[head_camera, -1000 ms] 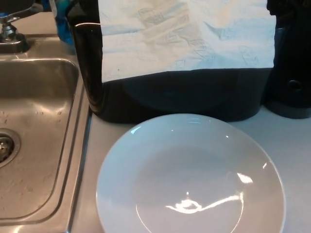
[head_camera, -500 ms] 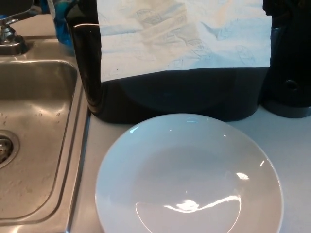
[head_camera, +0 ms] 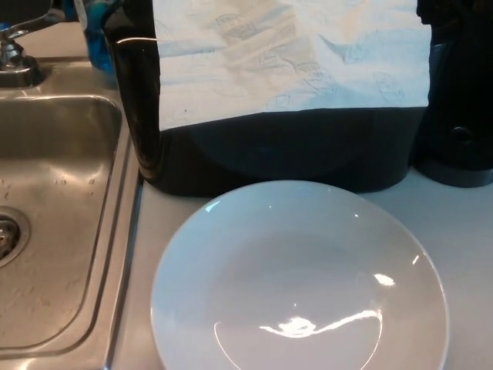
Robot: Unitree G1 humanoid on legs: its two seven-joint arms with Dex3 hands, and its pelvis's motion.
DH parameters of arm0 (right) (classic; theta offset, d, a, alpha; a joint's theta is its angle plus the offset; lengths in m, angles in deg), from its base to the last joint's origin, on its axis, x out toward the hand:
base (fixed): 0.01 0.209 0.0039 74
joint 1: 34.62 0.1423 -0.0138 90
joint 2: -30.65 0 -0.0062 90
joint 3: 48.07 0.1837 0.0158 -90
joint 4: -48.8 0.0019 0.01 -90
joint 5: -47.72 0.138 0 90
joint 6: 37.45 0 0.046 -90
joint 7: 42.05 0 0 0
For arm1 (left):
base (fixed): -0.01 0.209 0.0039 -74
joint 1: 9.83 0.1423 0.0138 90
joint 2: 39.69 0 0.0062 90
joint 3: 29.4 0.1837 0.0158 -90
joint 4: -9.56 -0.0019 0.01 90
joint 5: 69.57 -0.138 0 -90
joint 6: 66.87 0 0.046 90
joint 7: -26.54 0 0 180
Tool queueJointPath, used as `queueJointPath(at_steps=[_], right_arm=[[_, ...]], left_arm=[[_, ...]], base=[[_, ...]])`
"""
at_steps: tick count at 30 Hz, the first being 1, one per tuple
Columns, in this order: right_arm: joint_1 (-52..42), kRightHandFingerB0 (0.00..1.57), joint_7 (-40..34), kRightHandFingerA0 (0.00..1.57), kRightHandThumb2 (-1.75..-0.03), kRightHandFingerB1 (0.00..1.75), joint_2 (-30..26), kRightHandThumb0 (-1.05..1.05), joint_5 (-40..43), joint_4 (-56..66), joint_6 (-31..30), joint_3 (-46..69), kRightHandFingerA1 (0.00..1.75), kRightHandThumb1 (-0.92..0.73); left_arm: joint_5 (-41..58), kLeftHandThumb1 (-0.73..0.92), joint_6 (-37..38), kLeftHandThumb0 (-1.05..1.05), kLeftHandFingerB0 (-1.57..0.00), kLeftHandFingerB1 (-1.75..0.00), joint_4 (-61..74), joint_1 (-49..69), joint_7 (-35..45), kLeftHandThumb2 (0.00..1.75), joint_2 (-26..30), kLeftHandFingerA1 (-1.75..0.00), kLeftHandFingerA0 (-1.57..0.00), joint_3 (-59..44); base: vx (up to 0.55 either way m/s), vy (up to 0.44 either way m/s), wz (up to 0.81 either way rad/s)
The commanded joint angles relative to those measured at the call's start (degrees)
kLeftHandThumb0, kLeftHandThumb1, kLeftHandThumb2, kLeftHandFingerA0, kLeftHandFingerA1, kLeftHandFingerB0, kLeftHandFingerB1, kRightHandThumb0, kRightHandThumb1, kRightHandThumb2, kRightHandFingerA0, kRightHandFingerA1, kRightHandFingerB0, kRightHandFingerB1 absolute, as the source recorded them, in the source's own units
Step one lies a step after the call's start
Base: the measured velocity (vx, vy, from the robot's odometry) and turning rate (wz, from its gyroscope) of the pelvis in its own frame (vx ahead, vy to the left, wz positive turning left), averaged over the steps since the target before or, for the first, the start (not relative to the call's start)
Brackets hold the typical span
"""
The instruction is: Walk towards the tissue paper container and pull out a piece of tissue paper and use it to wipe the plate
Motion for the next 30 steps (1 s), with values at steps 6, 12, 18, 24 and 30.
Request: queueJointPath(at_steps=[6, 12, 18, 24, 30], right_arm=[[42.1, 0.06, 9.7, 0.16, -0.86, 0.44, -10.4, -0.76, -41.8, 30.8, -8.5, -21.9, 0.51, -0.50], [46.8, 0.03, 13.1, 0.20, -0.88, 0.36, -6.4, -0.78, -51.1, 25.7, -6.6, -32.9, 0.52, -0.51], [50.5, 0.00, 15.7, 0.00, -0.97, 0.50, -7.6, -0.38, -55.1, 21.1, -8.6, -38.2, 0.51, -0.38], [56.4, 0.04, 17.4, 0.07, -0.85, 0.38, -9.6, -0.77, -60.9, 14.3, -10.2, -43.0, 0.49, -0.49], [60.9, 0.06, 18.9, 0.00, -0.87, 0.31, -10.5, -0.82, -64.9, 10.1, -12.3, -46.8, 0.47, -0.49]], left_arm=[[-0.2, 0.79, 3.5, 0.07, -0.64, -0.70, -1.2, -0.1, -0.5, 0.88, 1.2, -0.97, -0.80, 0.5], [-0.2, 0.77, 4.1, 0.09, -0.67, -0.73, -0.9, 0.5, -0.3, 0.95, 0.8, -1.07, -0.80, 0.6], [-0.1, 0.79, 3.6, 0.05, -0.66, -0.73, -1.5, 0.4, -0.1, 0.91, 0.7, -1.03, -0.81, 0.5], [-0.5, 0.78, 3.8, 0.07, -0.66, -0.73, -1.7, 0.6, -0.3, 0.95, 0.5, -1.01, -0.79, 0.9], [-0.6, 0.79, 4.3, 0.07, -0.67, -0.74, -1.4, 1.3, -0.2, 0.92, 0.5, -1.01, -0.80, 1.1]], base=[[0.00, 0.000, 0.00], [0.00, 0.000, 0.00], [0.00, 0.000, 0.00], [0.00, 0.000, 0.00], [0.00, 0.000, 0.00]])
